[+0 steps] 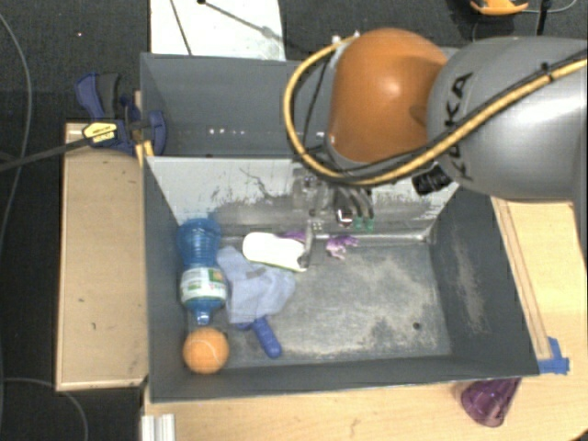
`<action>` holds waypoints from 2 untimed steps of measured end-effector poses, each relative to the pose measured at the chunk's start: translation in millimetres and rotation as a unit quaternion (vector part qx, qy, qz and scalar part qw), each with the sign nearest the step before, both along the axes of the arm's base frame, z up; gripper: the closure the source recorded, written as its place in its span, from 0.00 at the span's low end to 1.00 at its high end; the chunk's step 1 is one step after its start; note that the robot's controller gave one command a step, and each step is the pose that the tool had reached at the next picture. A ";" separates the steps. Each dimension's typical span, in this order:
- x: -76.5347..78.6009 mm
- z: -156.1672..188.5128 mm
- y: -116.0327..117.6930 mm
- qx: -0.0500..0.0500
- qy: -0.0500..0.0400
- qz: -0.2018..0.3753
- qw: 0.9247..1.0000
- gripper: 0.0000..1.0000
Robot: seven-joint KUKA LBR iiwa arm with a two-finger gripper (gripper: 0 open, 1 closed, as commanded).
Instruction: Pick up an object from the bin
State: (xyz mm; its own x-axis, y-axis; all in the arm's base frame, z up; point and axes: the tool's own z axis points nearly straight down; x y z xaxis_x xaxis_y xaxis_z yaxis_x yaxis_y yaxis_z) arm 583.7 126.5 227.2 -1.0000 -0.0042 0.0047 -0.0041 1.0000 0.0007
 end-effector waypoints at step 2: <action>-6.4 -37.1 8.7 0.001 -0.005 0.070 0.998 0.00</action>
Offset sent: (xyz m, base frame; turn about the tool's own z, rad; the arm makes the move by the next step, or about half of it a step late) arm -0.0313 0.0358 -0.1572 -0.5364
